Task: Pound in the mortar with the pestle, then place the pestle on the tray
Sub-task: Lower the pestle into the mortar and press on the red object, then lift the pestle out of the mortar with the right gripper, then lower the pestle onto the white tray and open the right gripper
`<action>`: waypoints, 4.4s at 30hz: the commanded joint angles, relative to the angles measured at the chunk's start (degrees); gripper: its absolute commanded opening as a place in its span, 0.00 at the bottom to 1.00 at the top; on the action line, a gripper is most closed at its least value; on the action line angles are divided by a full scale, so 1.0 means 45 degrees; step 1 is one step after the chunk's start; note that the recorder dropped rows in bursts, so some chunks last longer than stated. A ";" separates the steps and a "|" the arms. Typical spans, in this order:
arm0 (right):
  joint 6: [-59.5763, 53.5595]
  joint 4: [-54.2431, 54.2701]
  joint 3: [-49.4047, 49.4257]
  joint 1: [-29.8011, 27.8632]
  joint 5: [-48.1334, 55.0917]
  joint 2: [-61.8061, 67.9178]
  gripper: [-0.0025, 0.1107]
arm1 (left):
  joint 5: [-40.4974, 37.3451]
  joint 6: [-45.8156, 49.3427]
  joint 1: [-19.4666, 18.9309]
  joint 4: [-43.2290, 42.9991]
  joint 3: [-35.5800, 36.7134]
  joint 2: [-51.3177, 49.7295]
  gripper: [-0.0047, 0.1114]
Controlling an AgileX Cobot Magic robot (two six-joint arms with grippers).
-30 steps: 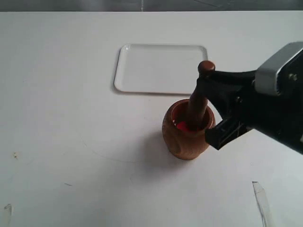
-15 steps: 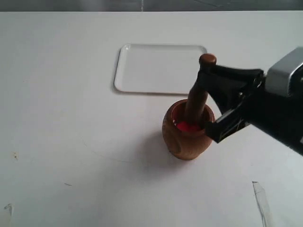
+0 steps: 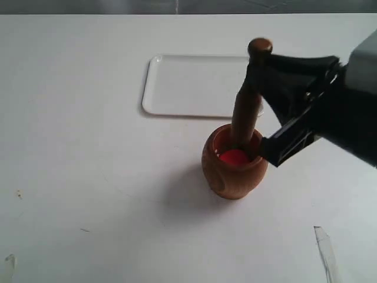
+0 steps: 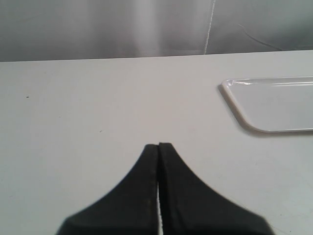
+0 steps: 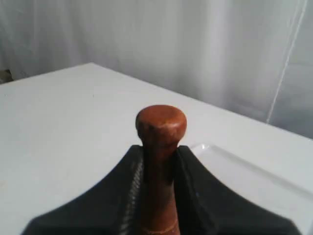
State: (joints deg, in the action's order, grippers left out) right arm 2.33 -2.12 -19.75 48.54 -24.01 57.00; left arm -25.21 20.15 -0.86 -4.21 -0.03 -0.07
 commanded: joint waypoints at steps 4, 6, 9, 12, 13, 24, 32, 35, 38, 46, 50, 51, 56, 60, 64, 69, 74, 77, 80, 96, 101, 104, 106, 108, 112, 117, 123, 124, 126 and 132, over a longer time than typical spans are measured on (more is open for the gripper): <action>-0.0062 0.0646 0.1463 0.0056 -0.4090 0.3871 0.02 | 0.0038 -0.0104 0.0099 0.0094 0.0007 0.0016 0.04; -0.0016 0.0590 0.1466 0.0056 -0.4464 0.4756 0.02 | 0.0038 -0.0104 0.0099 0.0094 0.0007 0.0016 0.04; 0.0119 0.0565 0.1466 0.0056 -0.5447 0.5236 0.02 | 0.0038 -0.0104 0.0099 0.0094 0.0007 0.0016 0.04; 0.0148 0.0565 0.1410 0.0056 -0.5935 0.4345 0.02 | 0.0038 -0.0104 0.0099 0.0094 0.0007 0.0016 0.04; 0.0148 0.0565 0.1349 0.0056 -0.5892 0.3828 0.02 | 0.0038 -0.0104 0.0099 0.0094 0.0007 0.0016 0.04; -0.0305 0.0471 0.0730 0.0056 -0.2080 -0.1430 0.02 | 0.0038 -0.0104 0.0099 0.0094 0.0007 0.0016 0.04; -0.0518 0.0859 0.2096 0.0056 -0.5235 0.0599 0.02 | 0.0038 -0.0104 0.0099 0.0094 0.0007 0.0016 0.04; -0.0518 0.1155 0.2578 0.0056 -0.7125 0.2515 0.02 | 0.0038 -0.0104 0.0099 0.0094 0.0007 0.0016 0.04; -0.0076 0.1123 0.2810 0.0056 -0.9303 0.4670 0.02 | 0.0038 -0.0104 0.0099 0.0094 0.0007 0.0016 0.04; 0.0669 0.0715 0.2735 0.0056 -1.0212 0.8477 0.02 | 0.0038 -0.0104 0.0099 0.0094 0.0007 0.0016 0.04; 0.0620 0.0715 0.2735 0.0056 -1.0212 0.7479 0.02 | 0.0038 -0.0104 0.0099 0.0094 0.0007 0.0016 0.04; 0.0577 0.0715 0.2735 0.0056 -1.0212 0.6897 0.02 | 0.0038 -0.0104 0.0099 0.0094 0.0007 0.0016 0.04; 0.0290 0.1176 0.2158 0.0056 -1.0212 0.3274 0.02 | 0.0038 -0.0104 0.0099 0.0094 0.0007 0.0016 0.04; -0.1003 0.1275 -0.0045 0.0056 -0.5357 0.0904 0.02 | 0.0038 -0.0104 0.0099 0.0094 0.0007 0.0016 0.04; -0.2543 0.1275 -0.3335 0.0000 0.0364 0.0441 0.02 | 0.0038 -0.0104 0.0099 0.0094 0.0007 0.0016 0.04; -0.3848 0.1240 -0.7347 0.0002 0.6292 0.1965 0.02 | 0.0038 -0.0104 0.0099 0.0094 0.0007 0.0016 0.04; -0.3909 -0.1074 -1.0005 0.0002 1.0472 0.4724 0.02 | 0.0038 -0.0104 0.0099 0.0094 0.0007 0.0016 0.04; -0.4448 -0.3073 -1.0926 0.0002 1.1910 0.6512 0.02 | 0.0038 -0.0104 0.0099 0.0094 0.0007 0.0016 0.04; -0.5423 -0.4010 -1.1556 0.0002 1.2597 0.7981 0.02 | 0.0038 -0.0104 0.0099 0.0094 0.0007 0.0016 0.04; -0.3811 -0.7795 -1.5051 -0.0017 1.3082 1.2201 0.02 | 0.0038 -0.0104 0.0099 0.0094 0.0007 0.0016 0.04; -0.3839 -0.7671 -1.5107 -0.0017 1.3054 1.1507 0.02 | 0.0038 -0.0104 0.0099 0.0094 0.0007 0.0016 0.04; -0.3839 -0.7635 -1.5107 -0.0017 1.3135 1.1192 0.02 | 0.0038 -0.0104 0.0099 0.0094 0.0007 0.0016 0.04; -0.3839 -0.7440 -1.5107 -0.0017 1.3158 1.0976 0.02 | 0.0038 -0.0104 0.0099 0.0094 0.0007 0.0016 0.04; -0.3839 -0.7104 -1.5107 -0.0017 1.3158 1.0790 0.02 | 0.0038 -0.0104 0.0099 0.0094 0.0007 0.0016 0.04; -0.3839 -0.6828 -1.5107 -0.0017 1.3288 1.0673 0.02 | 0.0038 -0.0104 0.0099 0.0094 0.0007 0.0016 0.04; -0.3839 -0.6764 -1.5107 -0.0017 1.3696 1.0651 0.02 | 0.0038 -0.0104 0.0099 0.0094 0.0007 0.0016 0.04; -0.3839 -0.6764 -1.5107 -0.0017 1.3810 1.0651 0.02 | 0.0038 -0.0104 0.0099 0.0094 0.0007 0.0016 0.04; -0.3839 -0.6764 -1.5107 -0.0017 1.3810 1.0651 0.02 | 0.0038 -0.0104 0.0099 0.0094 0.0007 0.0016 0.04; -0.3839 -0.6724 -1.5107 -0.0017 1.3811 1.0651 0.02 | 0.0038 -0.0104 0.0099 0.0094 0.0007 0.0016 0.04; -0.3839 -0.6435 -1.5107 0.0006 1.3811 1.0651 0.02 | 0.0038 -0.0104 0.0099 0.0094 0.0007 0.0016 0.04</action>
State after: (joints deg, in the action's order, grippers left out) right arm -15.03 -32.20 -87.49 48.54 37.88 105.52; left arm -25.21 20.15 -0.86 -4.21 -0.03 -0.07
